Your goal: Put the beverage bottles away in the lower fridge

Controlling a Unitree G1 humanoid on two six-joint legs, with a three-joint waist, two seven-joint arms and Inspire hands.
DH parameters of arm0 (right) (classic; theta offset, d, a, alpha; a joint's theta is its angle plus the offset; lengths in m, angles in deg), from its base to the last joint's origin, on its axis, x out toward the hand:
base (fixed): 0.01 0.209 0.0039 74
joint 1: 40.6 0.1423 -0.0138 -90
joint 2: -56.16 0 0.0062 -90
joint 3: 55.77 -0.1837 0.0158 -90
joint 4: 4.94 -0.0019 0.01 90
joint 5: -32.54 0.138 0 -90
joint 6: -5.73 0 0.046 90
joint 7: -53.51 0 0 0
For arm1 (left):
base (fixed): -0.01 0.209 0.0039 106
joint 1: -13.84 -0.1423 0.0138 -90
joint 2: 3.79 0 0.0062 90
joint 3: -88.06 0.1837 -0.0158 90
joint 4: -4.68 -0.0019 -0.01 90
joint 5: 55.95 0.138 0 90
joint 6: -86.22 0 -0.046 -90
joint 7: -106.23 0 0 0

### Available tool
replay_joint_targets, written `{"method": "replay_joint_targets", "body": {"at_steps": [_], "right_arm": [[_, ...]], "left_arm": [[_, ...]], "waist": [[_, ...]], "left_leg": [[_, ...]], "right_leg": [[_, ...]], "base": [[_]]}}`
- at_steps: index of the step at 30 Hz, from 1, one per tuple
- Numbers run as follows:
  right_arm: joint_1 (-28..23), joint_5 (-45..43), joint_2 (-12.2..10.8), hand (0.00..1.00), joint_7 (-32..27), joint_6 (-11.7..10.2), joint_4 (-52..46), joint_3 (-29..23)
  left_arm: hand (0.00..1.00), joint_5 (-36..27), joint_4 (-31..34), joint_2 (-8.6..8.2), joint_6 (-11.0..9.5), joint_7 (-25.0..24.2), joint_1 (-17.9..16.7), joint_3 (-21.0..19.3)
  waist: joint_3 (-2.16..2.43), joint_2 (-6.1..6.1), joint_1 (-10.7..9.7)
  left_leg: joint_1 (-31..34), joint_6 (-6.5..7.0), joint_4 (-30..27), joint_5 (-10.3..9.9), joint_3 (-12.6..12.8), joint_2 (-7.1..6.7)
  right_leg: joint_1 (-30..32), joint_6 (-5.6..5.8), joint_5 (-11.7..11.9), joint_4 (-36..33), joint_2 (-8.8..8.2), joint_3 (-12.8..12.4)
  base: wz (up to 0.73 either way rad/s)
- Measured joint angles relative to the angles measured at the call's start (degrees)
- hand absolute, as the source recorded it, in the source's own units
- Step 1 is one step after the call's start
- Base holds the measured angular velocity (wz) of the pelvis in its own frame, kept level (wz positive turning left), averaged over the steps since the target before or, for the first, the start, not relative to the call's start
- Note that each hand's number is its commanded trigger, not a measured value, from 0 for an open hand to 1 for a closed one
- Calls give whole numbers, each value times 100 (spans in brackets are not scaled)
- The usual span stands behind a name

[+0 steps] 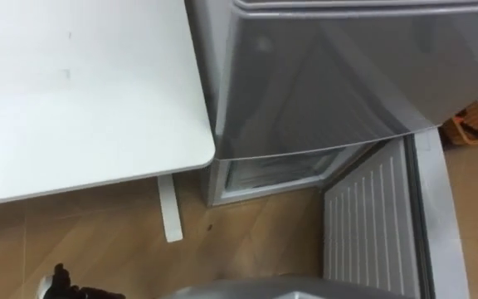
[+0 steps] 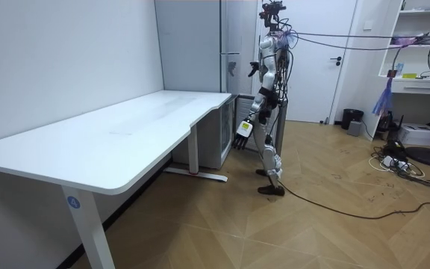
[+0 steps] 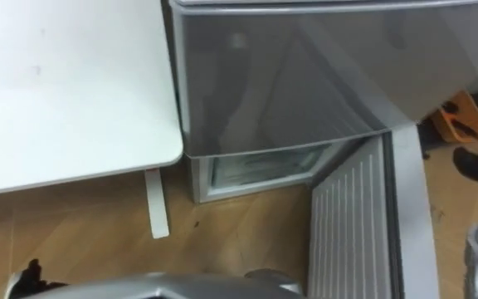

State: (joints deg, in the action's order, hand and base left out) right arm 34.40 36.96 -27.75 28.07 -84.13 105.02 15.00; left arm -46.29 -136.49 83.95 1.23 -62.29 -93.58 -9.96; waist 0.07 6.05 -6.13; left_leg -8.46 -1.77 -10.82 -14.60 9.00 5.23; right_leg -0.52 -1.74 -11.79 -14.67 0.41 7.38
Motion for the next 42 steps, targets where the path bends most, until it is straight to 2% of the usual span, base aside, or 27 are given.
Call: {"method": "replay_joint_targets", "body": {"at_steps": [4, 9, 10, 11, 12, 13, 14, 15, 17, 18, 20, 21, 22, 24, 25, 26, 27, 28, 29, 30, 31, 32, 33, 34, 36, 39, 42], "right_arm": [[45, 664, -2, 0, 98, 37, 895, -4], [188, 1439, 1, 0, 356, 127, 1839, -146], [337, 1617, 8, 0, 441, 127, 2075, -245], [420, 1693, 31, 0, 474, 127, 2218, -251], [508, 1921, 71, 0, 555, 127, 2401, -254], [521, 2053, 90, 0, 599, 129, 2451, -254], [595, 2262, 134, 0, 724, 138, 2590, -254], [680, 2452, 165, 0, 819, 194, 2725, -254], [883, 2504, 183, 0, 994, 264, 2977, -250], [993, 2580, 191, 0, 1112, 299, 3133, -240], [1167, 2782, 227, 0, 1267, 318, 3337, -180], [1209, 2912, 248, 0, 1345, 371, 3388, -148], [1219, 2984, 250, 0, 1399, 381, 3389, -114], [1308, 3195, 262, 0, 1602, 459, 3435, -27], [1460, 3300, 276, 0, 1696, 506, 3559, -22], [1524, 3377, 272, 0, 1724, 548, 3601, -2], [1547, 3560, 289, 0, 1781, 620, 3718, 47], [1579, 3618, 314, 0, 1800, 632, 3788, 123], [1697, 3693, 333, 0, 1836, 636, 3829, 390], [1821, 3705, 328, 0, 1909, 621, 3888, 642], [1840, 3715, 323, 0, 1983, 622, 3886, 719], [1888, 3796, 325, 0, 2132, 622, 3861, 854], [2062, 3893, 323, 0, 2284, 621, 3836, 1022], [2141, 3966, 324, 0, 2414, 617, 3708, 1220], [2129, 4070, 276, 0, 2647, 621, 3430, 1530], [2110, 4137, 121, 0, 2922, 621, 2994, 2189], [1968, 4293, -52, 0, 2949, 803, 2198, 2644]], "left_arm": [[0, 143, 6, 57, 8, -69, 67, 22], [0, 615, 201, 64, 81, -250, 73, -10], [0, 646, 275, 72, 89, -333, 69, -48], [0, 661, 291, 80, 89, -370, 70, -62], [0, 676, 324, 93, 89, -447, 67, -75], [0, 684, 351, 99, 89, -482, 68, -76], [0, 686, 392, 106, 88, -525, 68, -80], [0, 685, 394, 130, 89, -587, 81, -81], [0, 686, 386, 192, 102, -635, 124, -91], [0, 684, 388, 244, 116, -695, 128, -91], [0, 680, 388, 271, 152, -723, 142, -91], [0, 679, 390, 265, 157, -749, 150, -90], [0, 683, 390, 266, 157, -752, 142, -91], [0, 681, 394, 264, 173, -759, 136, -101], [0, 687, 398, 266, 172, -760, 138, -149], [0, 682, 402, 293, 173, -760, 160, -192], [0, 681, 404, 315, 197, -747, 163, -190], [0, 674, 407, 307, 215, -742, 125, -177], [0, 673, 403, 286, 293, -745, 83, -173], [0, 675, 391, 280, 414, -758, 50, -173], [0, 675, 387, 275, 457, -779, 70, -172], [0, 673, 386, 227, 502, -832, 99, -171], [0, 673, 331, 189, 503, -846, 116, -168], [0, 674, 201, 161, 503, -847, 211, -132], [0, 670, 95, 155, 490, -827, 267, -56], [0, 599, 49, 153, 495, -817, 517, 215], [0, 568, 5, 105, 465, -825, 697, 399]], "waist": [[0, -37, -11], [12, -170, -7], [14, -239, 2], [-1, -256, -2], [-10, -284, -4], [3, -314, -1], [-15, -372, -4], [0, -404, -13], [0, -403, -7], [3, -387, 27], [-1, -375, 87], [-3, -366, 180], [-4, -363, 184], [7, -382, 188], [53, -474, 224], [16, -461, 249], [-5, -410, 392], [20, -348, 497], [8, -240, 677], [-23, -111, 753], [-42, -65, 750], [-9, -12, 818], [-33, -61, 876], [-74, -149, 955], [-76, -194, 967], [-61, -177, 984], [-48, -142, 1155]], "left_leg": [[5, -14, -7, -9, -14, -20], [132, -21, -7, -27, 19, -100], [195, -9, -17, -33, 34, -111], [206, -3, -29, -35, 33, -122], [258, 15, -68, -45, 27, -163], [290, 26, -82, -50, 23, -188], [313, 43, -85, -56, 23, -207], [364, 67, -94, -42, 27, -231], [416, 98, -108, -24, 49, -324], [442, 120, -112, -11, 58, -361], [511, 122, -202, -10, 173, -393], [526, 126, -234, -12, 357, -395], [541, 141, -259, -21, 422, -395], [619, 217, -267, 5, 706, -363], [706, 296, -172, 8, 1039, -201], [702, 316, -136, -10, 1322, -139], [580, 293, -10, 18, 1533, -148], [498, 287, 54, 23, 1656, -174], [391, 281, 54, -1, 1857, -248], [406, 261, -102, -71, 1905, -299], [422, 242, -239, -98, 1877, -298], [561, 227, -372, -107, 1771, -262], [691, 219, -435, -112, 1529, -222], [774, 208, -496, -103, 1326, -180], [838, 182, -480, -70, 1117, -145], [875, 162, -498, -53, 1131, -99], [871, 131, -484, -9, 1130, -84]], "right_leg": [[73, -1, -1, -17, -17, -22], [334, 54, -1, -242, -80, -118], [421, 65, 5, -308, -96, -170], [466, 73, 10, -332, -104, -190], [522, 88, 19, -349, -111, -230], [566, 93, 22, -367, -120, -240], [602, 104, 20, -421, -154, -239], [696, 114, 26, -465, -193, -239], [856, 120, 26, -622, -242, -305], [963, 137, 37, -670, -233, -420], [1022, 164, 82, -700, -209, -490], [1058, 179, 122, -685, -201, -567], [1065, 190, 145, -663, -199, -589], [1042, 249, 391, -354, -151, -651], [993, 251, 548, -203, -110, -579], [1041, 181, 458, -443, -149, -341], [1076, 81, 108, -1221, -342, 183], [1025, 88, -47, -1500, -433, 378], [848, 192, -345, -1779, -650, 554], [704, 305, -546, -1626, -769, 593], [686, 291, -578, -1454, -759, 626], [637, 225, -551, -1108, -647, 555], [617, 111, -435, -781, -505, 479], [549, 67, -216, -546, -353, 435], [518, 27, -60, -312, -250, 405], [576, -19, 12, -287, -193, 357], [642, -75, 53, -263, -150, 284]], "base": [[1], [-3], [-14], [-18], [-14], [-13], [-10], [-16], [-22], [-31], [-38], [-34], [-30], [-18], [-18], [-22], [-28], [-62], [-67], [-49], [-22], [-31], [-57], [-57], [-35], [-18], [-26]]}}
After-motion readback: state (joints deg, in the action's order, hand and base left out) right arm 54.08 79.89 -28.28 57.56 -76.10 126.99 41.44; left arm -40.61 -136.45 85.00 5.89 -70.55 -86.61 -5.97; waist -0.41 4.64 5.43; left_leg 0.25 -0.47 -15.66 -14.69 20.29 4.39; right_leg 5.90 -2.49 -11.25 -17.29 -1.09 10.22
